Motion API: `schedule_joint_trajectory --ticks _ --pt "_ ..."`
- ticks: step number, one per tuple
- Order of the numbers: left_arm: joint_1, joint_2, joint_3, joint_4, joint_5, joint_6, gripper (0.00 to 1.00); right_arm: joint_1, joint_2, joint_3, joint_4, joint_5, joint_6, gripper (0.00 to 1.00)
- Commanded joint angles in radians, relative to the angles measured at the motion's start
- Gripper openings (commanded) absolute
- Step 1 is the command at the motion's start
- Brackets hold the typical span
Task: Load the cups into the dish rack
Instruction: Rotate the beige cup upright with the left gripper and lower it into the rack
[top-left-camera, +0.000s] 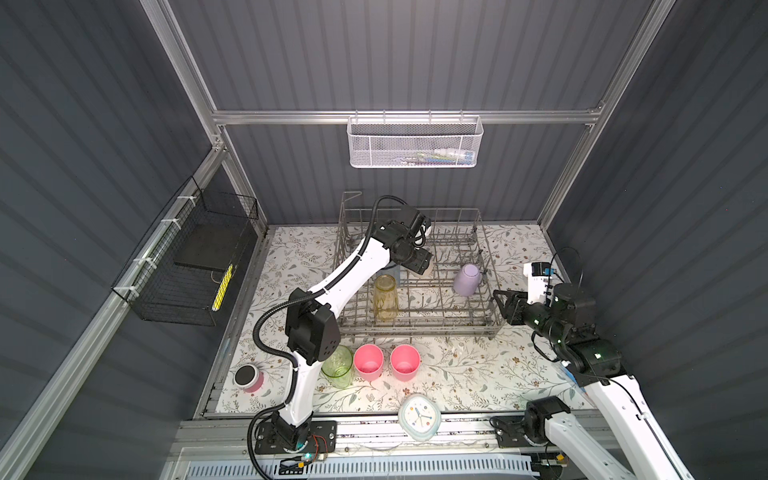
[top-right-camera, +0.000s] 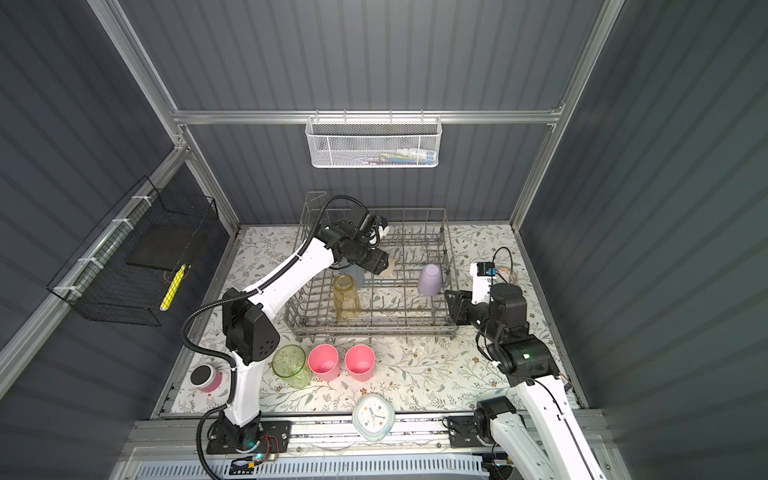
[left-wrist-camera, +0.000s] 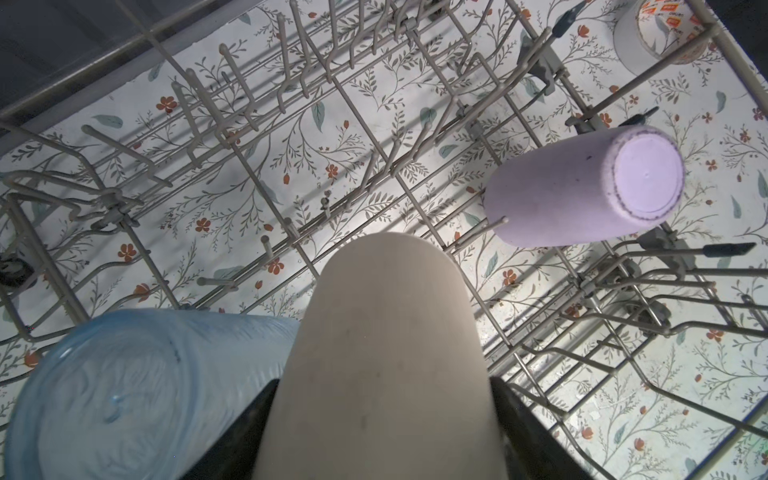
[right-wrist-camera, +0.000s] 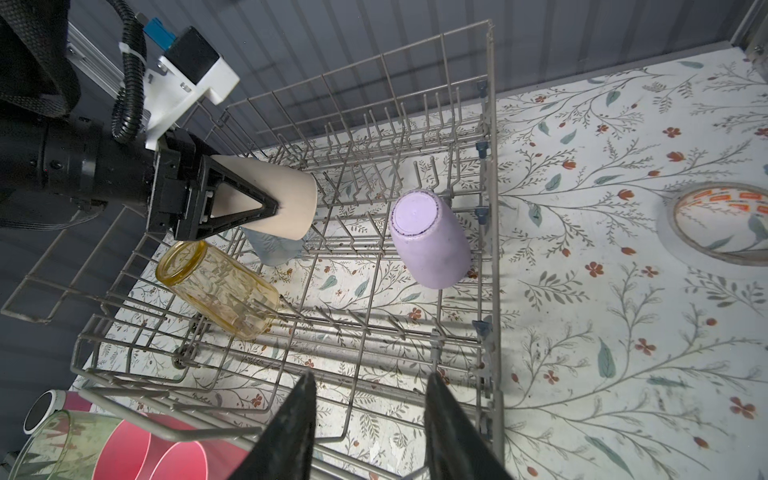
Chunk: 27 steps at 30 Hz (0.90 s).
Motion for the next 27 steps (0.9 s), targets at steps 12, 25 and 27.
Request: schedule_joint_trajectory --ticks 12,25,27 --pt "-0.019 0.105 0.118 -0.048 0.008 0.035 0.65 -0.015 0.001 -0.019 0.011 -0.019 -0.001 0.44" --pt "-0.035 0.192 0.215 -0.116 -0.046 0.060 0.65 -0.026 0.004 -0.030 0.012 -0.030 -0.002 0.44" --pt "-0.038 0.208 0.226 -0.133 -0.072 0.066 0.65 -0.028 0.004 -0.033 0.013 -0.033 0.000 0.44"
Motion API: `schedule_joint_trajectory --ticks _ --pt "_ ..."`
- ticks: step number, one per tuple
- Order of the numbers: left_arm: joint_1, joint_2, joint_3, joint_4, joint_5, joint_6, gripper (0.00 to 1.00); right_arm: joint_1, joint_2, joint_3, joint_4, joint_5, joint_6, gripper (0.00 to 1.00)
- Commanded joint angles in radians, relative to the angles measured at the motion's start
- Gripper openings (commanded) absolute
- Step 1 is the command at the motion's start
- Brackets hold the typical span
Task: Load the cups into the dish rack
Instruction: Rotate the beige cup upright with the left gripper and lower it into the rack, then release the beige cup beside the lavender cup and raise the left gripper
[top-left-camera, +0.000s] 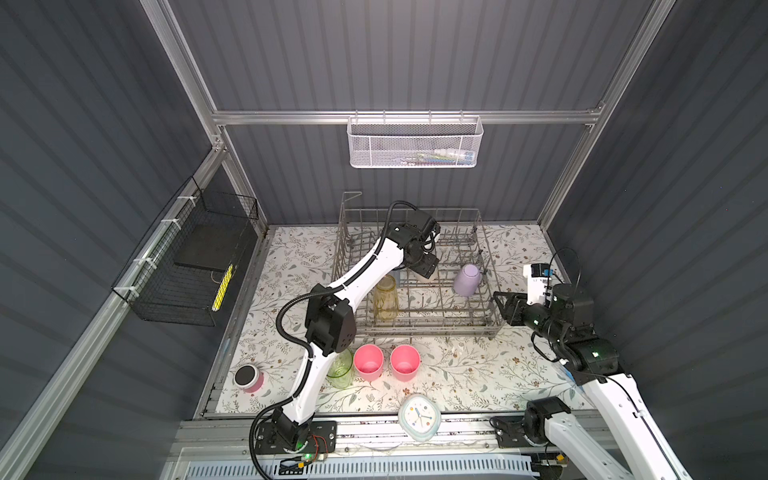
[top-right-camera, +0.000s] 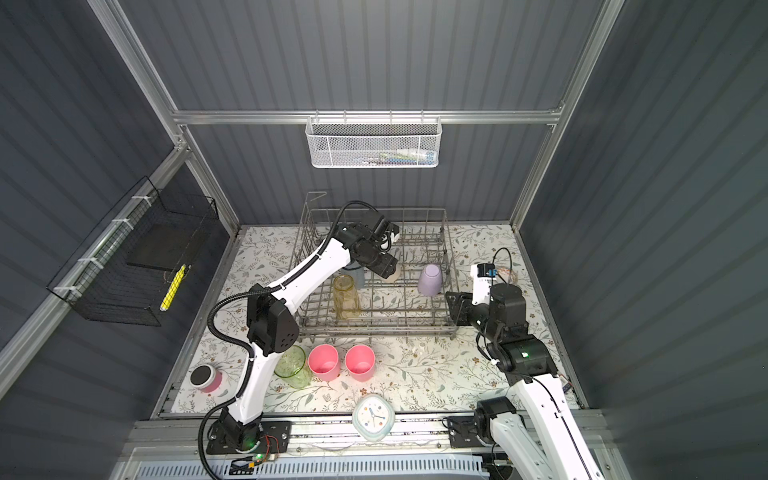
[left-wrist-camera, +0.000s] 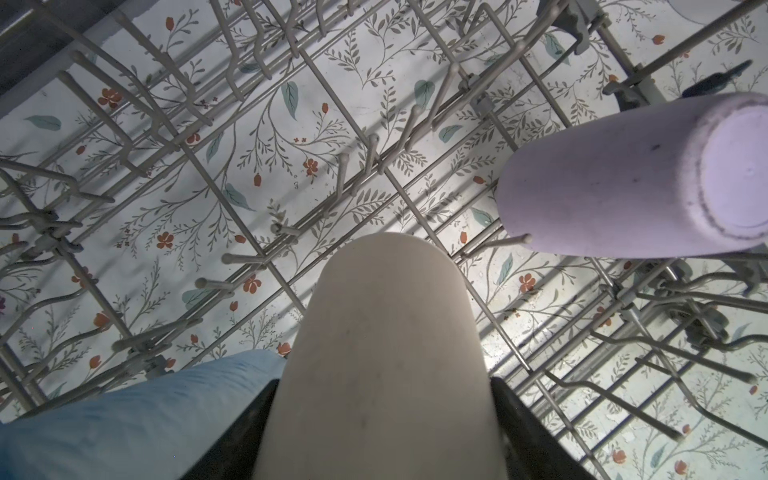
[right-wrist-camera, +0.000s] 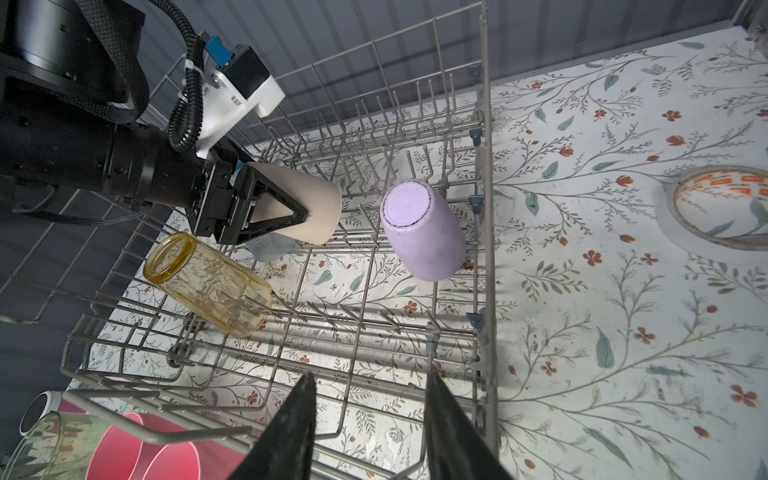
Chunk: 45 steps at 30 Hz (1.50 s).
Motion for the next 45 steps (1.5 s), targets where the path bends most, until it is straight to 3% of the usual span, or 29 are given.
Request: schedule_joint_trajectory --ticks 1,17,36,45 --pt "-0.012 0.039 0.046 -0.053 -0.050 0.030 0.65 -0.007 0.001 -0.014 0.010 -0.016 0.001 0.44" --pt "-0.020 0.121 0.129 -0.092 -0.149 0.067 0.69 -0.015 0.028 -0.013 0.027 -0.043 0.007 0.45" --pt "-0.021 0.161 0.140 -0.080 -0.136 0.077 0.86 -0.021 0.070 -0.016 0.054 -0.064 0.016 0.45" --pt "-0.021 0.088 0.114 -0.044 -0.097 0.061 0.89 -0.023 0.054 -0.005 0.040 -0.075 0.012 0.45"
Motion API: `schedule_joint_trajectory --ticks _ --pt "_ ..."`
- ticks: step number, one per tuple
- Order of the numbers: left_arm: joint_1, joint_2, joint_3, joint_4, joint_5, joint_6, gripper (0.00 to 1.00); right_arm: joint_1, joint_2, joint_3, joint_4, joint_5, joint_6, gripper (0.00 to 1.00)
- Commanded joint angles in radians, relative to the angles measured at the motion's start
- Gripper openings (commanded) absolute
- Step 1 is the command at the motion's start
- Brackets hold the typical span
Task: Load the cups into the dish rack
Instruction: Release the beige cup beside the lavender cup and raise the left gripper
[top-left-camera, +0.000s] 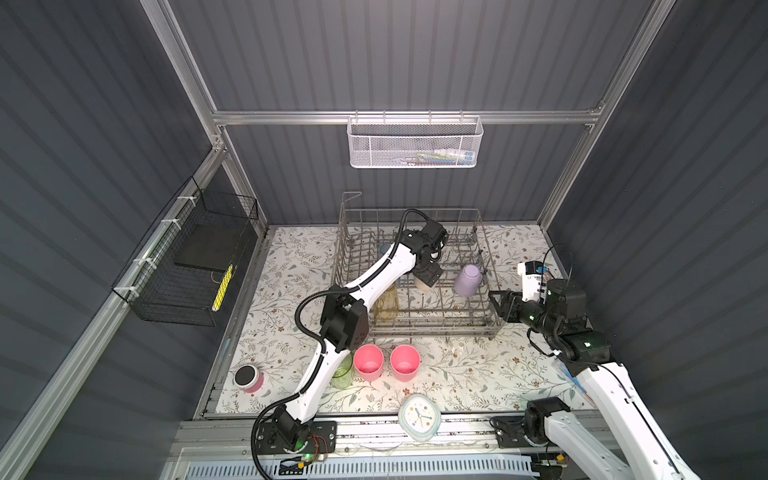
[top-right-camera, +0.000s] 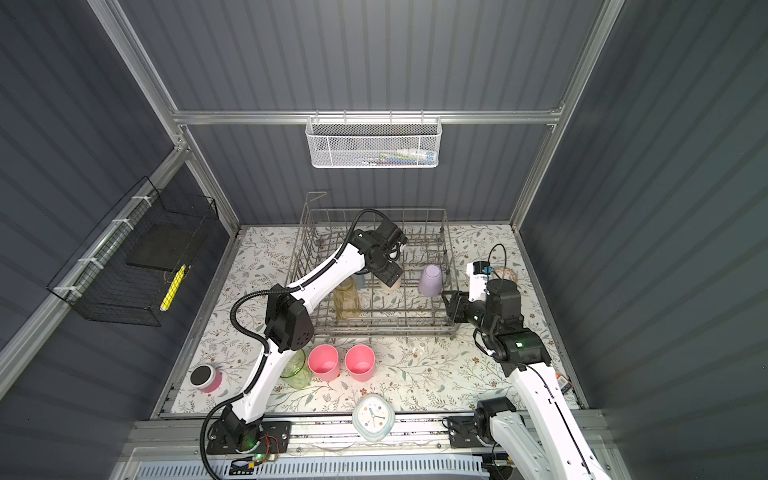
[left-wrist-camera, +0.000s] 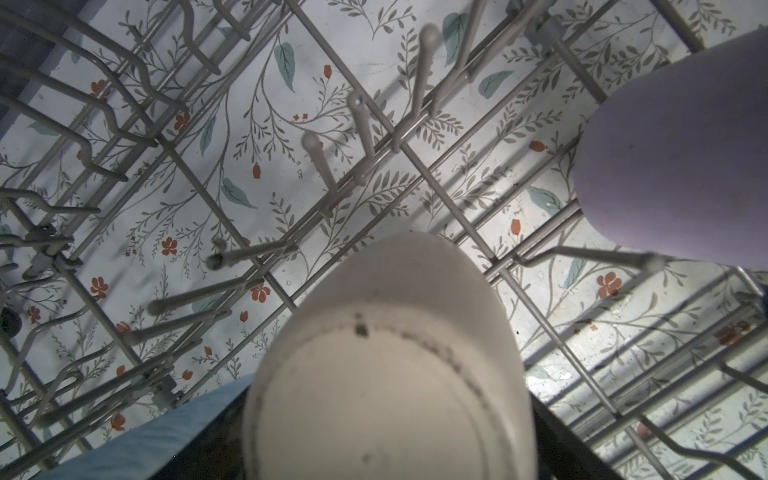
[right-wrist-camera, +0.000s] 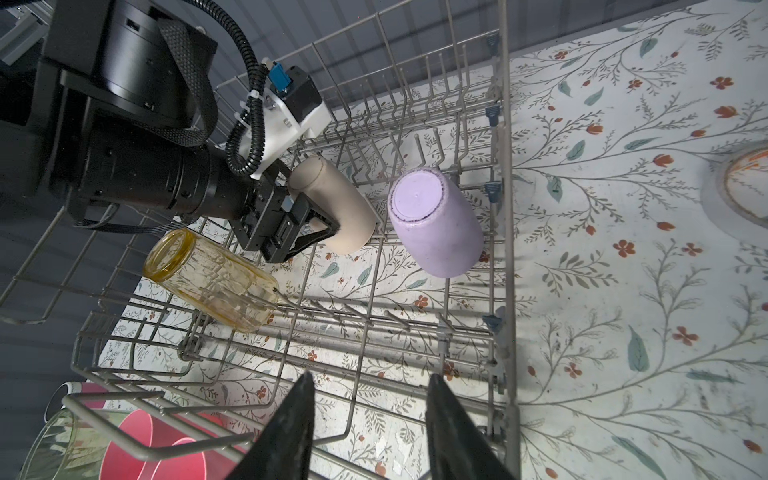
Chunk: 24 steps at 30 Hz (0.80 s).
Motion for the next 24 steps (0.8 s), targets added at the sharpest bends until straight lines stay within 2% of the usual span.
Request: schedule_joint_trajectory --ticks 1,6,8,11,18,24 --pt "0.006 -0.077 -0.011 0.023 0.037 -0.007 0.89 -0.004 -0.013 0.008 -0.006 -0.012 -0.003 0.46" --pt "0.006 -0.200 -0.104 0.126 0.063 -0.018 0.90 -0.001 -0.020 0.034 -0.019 -0.039 -0.008 0.46" --pt "0.006 -0.257 -0.154 0.173 0.063 -0.022 0.90 0.012 -0.033 0.044 -0.017 -0.092 -0.017 0.46" --pt "0.006 -0.345 -0.239 0.253 0.051 -0.029 0.90 0.070 -0.062 0.063 -0.022 -0.088 -0.056 0.46" --pt "0.007 -0.535 -0.425 0.416 0.038 -0.062 0.90 0.386 -0.059 0.117 -0.077 0.129 -0.196 0.47" --pt "0.007 -0.681 -0.573 0.516 -0.011 -0.090 0.90 0.642 0.017 0.148 -0.090 0.243 -0.281 0.48"
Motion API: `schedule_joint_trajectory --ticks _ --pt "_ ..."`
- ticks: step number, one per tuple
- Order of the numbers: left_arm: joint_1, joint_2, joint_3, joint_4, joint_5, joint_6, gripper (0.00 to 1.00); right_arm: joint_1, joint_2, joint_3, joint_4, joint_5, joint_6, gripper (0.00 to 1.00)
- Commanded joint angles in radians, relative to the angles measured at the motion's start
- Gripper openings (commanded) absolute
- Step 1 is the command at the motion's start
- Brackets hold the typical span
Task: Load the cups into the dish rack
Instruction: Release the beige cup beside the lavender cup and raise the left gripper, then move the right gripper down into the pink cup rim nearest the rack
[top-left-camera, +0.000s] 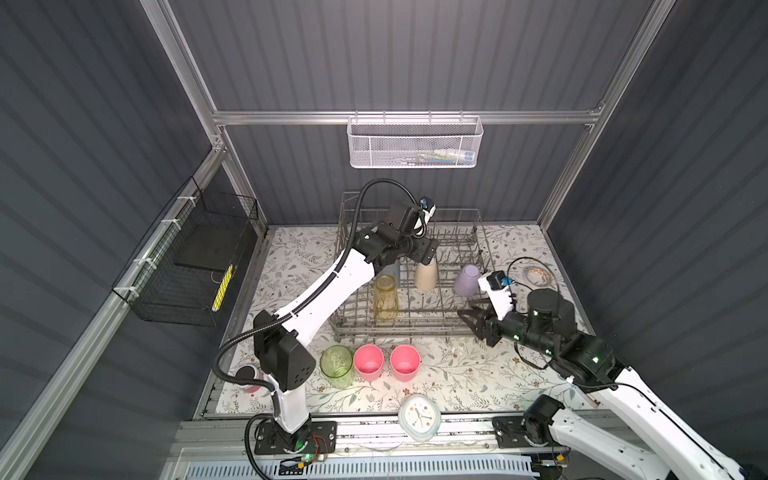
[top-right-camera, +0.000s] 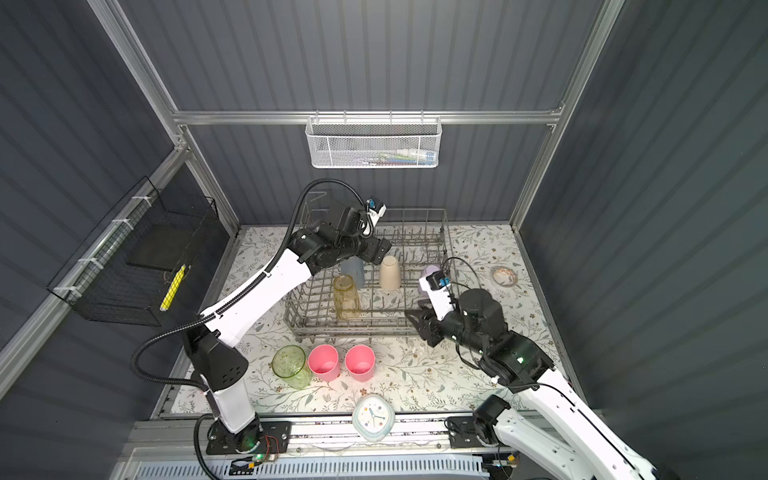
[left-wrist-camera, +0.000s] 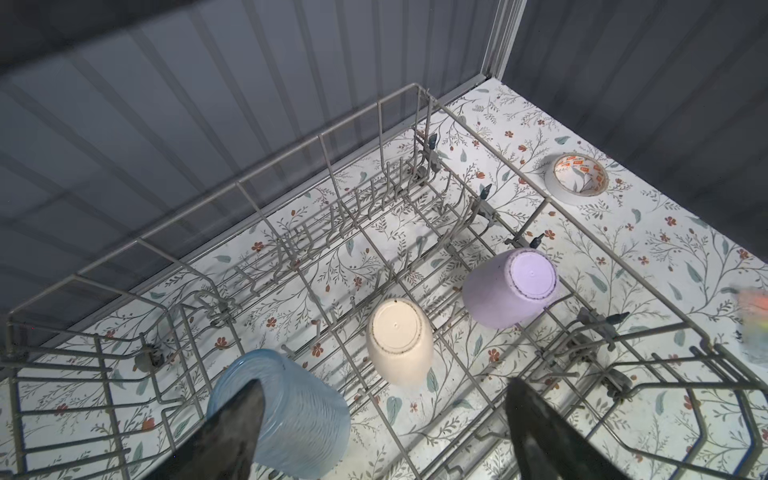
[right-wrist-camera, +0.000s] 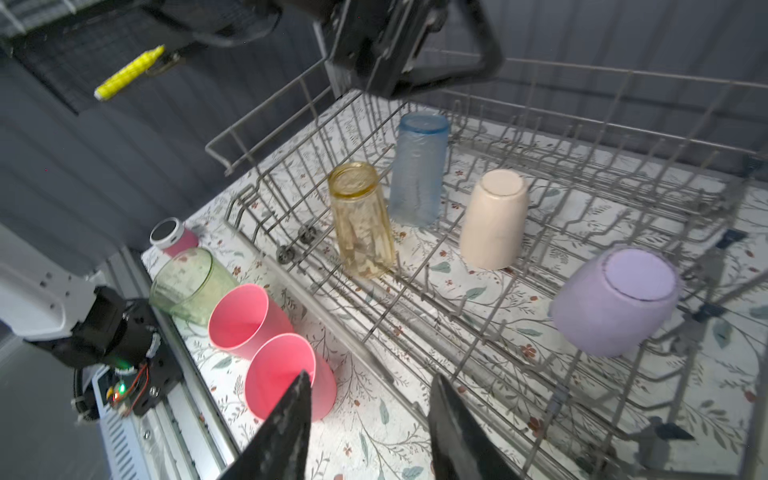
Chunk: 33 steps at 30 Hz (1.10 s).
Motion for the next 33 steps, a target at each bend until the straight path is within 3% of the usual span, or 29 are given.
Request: schedule_joint_trajectory --ticks 1,9,14,33 --pt "0.007 -0.078 -0.071 0.088 -0.055 -0.035 0.90 0.108 0.042 0.025 -0.028 0.110 -0.080 0.48" --pt "0.016 -0.220 -0.243 0.199 -0.154 -0.067 0.90 0.398 0.200 0.037 -0.078 0.275 -0.156 0.47" --pt "0.030 -0.266 -0.310 0.245 -0.164 -0.092 0.91 0.496 0.315 0.033 -0.097 0.299 -0.159 0.47" --pt "0.050 -0.328 -0.363 0.231 -0.154 -0.097 0.91 0.553 0.595 0.121 -0.039 0.214 -0.250 0.47"
